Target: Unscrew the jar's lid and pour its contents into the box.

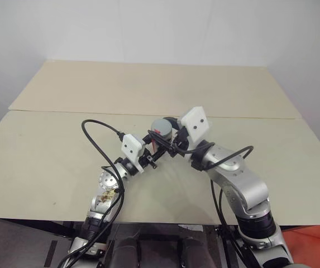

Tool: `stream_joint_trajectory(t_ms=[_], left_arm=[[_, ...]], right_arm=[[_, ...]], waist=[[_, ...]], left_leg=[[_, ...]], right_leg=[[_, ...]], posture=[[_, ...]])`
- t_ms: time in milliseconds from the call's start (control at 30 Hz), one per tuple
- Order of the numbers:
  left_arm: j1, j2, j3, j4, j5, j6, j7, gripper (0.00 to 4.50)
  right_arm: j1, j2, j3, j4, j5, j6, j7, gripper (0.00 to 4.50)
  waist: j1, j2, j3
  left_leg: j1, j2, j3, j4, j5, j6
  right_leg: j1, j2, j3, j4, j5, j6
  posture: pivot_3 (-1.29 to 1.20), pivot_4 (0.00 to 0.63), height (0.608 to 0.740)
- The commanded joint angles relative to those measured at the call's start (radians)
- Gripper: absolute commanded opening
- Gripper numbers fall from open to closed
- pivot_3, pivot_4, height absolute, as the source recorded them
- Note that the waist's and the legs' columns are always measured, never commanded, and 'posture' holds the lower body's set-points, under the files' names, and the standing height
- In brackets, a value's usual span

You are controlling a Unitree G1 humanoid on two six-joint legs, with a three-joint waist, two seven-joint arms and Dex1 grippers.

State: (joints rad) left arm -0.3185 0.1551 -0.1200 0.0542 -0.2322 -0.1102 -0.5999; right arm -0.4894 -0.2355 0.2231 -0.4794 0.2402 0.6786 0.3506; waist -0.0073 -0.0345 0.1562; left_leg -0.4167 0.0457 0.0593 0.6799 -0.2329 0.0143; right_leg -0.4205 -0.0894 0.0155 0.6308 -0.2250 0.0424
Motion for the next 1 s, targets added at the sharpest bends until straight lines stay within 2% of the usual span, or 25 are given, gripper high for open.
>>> stream_joint_trajectory(t_ms=[33,267,500,667,867,1000], left_arm=[[-0.02,0.005,-0.004,-0.02,0.003,-0.015,-0.016,1.93],[-0.029,0.084,-0.006,-0.103,-0.082,0.033,-0.158,1.93],[-0.041,0.185,0.003,-0.248,-0.271,0.162,-0.356,1.93],[-0.073,0.199,0.001,-0.278,-0.331,0.212,-0.425,1.93],[-0.09,0.184,-0.006,-0.285,-0.331,0.228,-0.451,1.93],[-0.084,0.185,-0.007,-0.304,-0.332,0.242,-0.459,1.93]], right_arm=[[0.002,-0.01,-0.009,-0.015,-0.023,-0.042,0.001,2.82],[0.003,-0.058,-0.103,-0.024,0.117,-0.023,0.131,2.82],[-0.112,-0.248,-0.156,0.068,0.358,0.013,0.509,2.82],[-0.217,-0.34,-0.111,0.226,0.412,-0.068,0.841,2.82],[-0.379,-0.36,-0.013,0.5,0.351,-0.211,1.21,2.82],[-0.43,-0.382,0.046,0.578,0.358,-0.269,1.264,2.82]], waist=[[-0.001,0.0,0.0],[-0.004,0.0,0.0],[-0.005,0.0,0.0],[-0.005,0.0,0.0],[-0.005,0.0,0.0],[-0.005,0.0,0.0]], left_leg=[[0.0,0.0,0.0,0.0,0.0,0.0],[0.0,0.0,0.0,0.0,0.0,0.0],[0.0,0.001,0.0,0.0,0.0,0.0],[0.0,0.001,0.0,-0.001,0.0,0.0],[0.0,0.001,0.0,0.0,0.0,0.0],[0.0,0.001,0.0,-0.001,0.0,0.0]], right_leg=[[0.0,0.0,0.0,0.0,0.0,0.0],[0.0,0.0,0.0,0.0,0.0,0.0],[0.0,0.0,0.0,-0.001,0.0,0.0],[0.0,0.001,0.0,-0.001,0.0,0.0],[0.0,0.001,0.0,-0.001,0.0,0.0],[0.0,0.001,0.0,-0.001,0.0,0.0]], posture=[[0.0,0.15,0.74],[0.0,0.15,0.74],[0.0,0.15,0.74],[0.0,0.15,0.74],[0.0,0.15,0.74],[0.0,0.15,0.74]])
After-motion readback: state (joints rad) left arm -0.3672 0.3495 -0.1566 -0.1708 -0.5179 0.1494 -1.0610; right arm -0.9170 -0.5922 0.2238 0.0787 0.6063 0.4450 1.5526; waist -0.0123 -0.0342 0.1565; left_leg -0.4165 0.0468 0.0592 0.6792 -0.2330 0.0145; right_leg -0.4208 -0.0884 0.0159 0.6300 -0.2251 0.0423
